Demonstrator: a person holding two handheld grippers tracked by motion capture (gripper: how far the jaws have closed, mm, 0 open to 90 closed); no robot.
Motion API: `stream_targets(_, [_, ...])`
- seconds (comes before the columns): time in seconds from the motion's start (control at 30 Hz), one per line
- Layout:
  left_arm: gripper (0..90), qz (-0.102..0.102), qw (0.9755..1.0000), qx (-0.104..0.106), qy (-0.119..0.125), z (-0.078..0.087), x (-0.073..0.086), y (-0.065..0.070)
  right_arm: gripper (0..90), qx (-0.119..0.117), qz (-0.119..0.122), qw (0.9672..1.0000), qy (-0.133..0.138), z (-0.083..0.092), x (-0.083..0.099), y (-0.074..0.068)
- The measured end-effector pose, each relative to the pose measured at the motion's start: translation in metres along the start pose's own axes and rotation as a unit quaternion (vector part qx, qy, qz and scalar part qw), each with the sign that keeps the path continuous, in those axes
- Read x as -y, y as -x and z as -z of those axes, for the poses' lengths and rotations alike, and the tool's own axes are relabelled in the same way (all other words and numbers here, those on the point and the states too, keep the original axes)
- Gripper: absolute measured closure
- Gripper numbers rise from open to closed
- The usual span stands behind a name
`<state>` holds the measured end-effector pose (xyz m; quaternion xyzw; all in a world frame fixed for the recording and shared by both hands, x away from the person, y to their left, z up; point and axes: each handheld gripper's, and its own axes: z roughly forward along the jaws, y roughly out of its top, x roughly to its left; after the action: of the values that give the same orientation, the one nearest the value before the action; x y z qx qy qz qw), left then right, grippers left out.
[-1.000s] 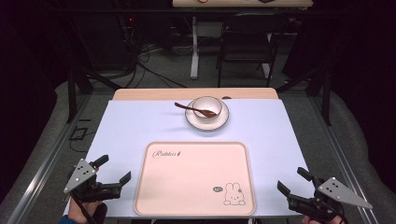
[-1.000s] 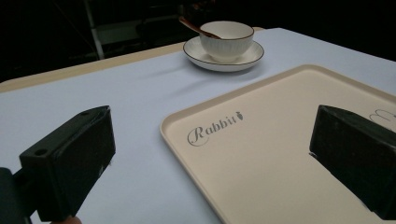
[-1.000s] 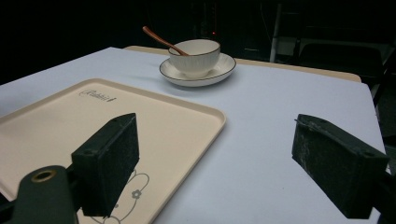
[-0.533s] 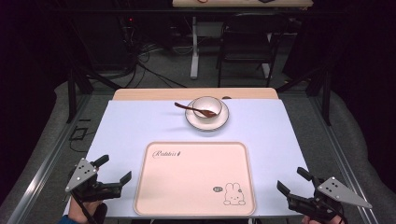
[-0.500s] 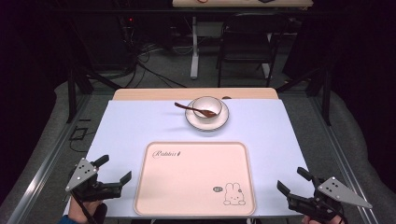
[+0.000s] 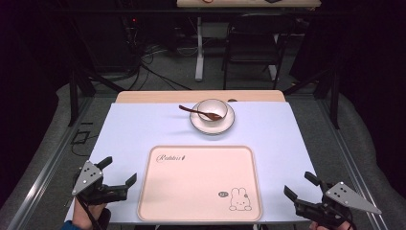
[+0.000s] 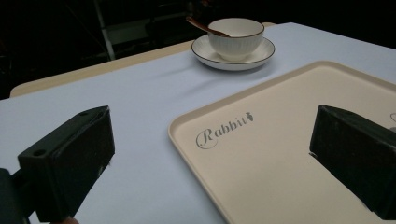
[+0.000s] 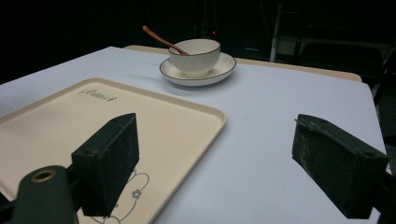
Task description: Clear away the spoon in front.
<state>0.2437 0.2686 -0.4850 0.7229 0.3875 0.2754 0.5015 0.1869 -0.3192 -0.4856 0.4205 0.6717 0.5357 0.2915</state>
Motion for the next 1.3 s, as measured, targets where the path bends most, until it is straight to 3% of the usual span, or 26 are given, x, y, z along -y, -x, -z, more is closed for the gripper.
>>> stream_targets(0.23, [0.0,-0.004,0.9999,-0.006,0.012,-0.004,-0.003,0.002,14.0,0.0,-0.002,1.0,0.0,0.0,0.0,0.0])
stream_targets(0.4, [0.0,0.003,0.9996,-0.013,0.024,-0.008,-0.005,0.001,14.0,0.0,-0.001,1.0,-0.001,0.0,0.0,-0.001])
stream_targets(0.5, [0.0,0.023,0.9989,-0.032,0.027,-0.014,-0.008,-0.002,14.0,0.0,-0.001,1.0,-0.002,0.0,0.0,0.0])
stream_targets(0.6, [0.0,0.02,0.9989,-0.035,0.024,-0.021,-0.01,-0.002,14.0,0.0,-0.001,1.0,-0.002,0.0,0.0,0.0])
stream_targets(0.83, [0.0,0.002,0.9995,-0.022,0.021,-0.037,-0.015,0.005,14.0,0.0,-0.001,1.0,-0.002,0.0,0.0,0.0])
stream_targets(1.0, [0.0,0.007,0.9997,-0.017,0.015,-0.049,-0.017,0.007,14.0,0.001,-0.002,1.0,-0.002,0.0,0.0,0.0])
stream_targets(1.3, [0.0,-0.004,1.0,-0.005,0.007,-0.07,-0.024,0.013,14.0,0.001,-0.002,1.0,-0.003,0.0,0.0,0.0])
